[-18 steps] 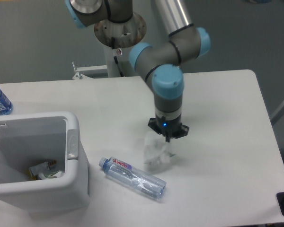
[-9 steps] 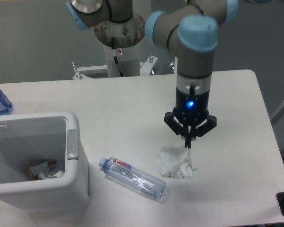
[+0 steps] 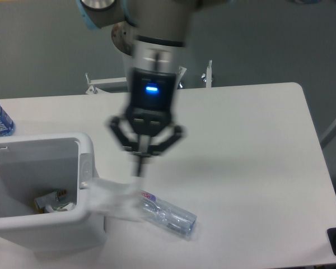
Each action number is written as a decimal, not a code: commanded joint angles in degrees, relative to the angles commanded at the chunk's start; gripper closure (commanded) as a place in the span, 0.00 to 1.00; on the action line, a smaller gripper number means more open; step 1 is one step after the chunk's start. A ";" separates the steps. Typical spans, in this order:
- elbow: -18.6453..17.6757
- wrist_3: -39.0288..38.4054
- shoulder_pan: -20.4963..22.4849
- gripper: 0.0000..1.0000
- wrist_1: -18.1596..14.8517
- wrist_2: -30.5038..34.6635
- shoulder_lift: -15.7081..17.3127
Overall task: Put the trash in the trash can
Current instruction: 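Lift the tissue and carry it over the white trash bin, then open the gripper to drop the tissue into the bin, then move the gripper to the clear plastic water bottle and descend, then close the gripper on the bottle's body and adjust the grip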
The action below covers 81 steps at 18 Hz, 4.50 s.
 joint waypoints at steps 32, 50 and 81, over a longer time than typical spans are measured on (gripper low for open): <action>-4.84 -27.25 15.28 0.00 1.23 15.20 -13.88; -3.96 -27.78 11.76 0.00 1.32 19.51 -27.07; -3.79 -26.64 10.97 0.41 1.58 20.65 -24.61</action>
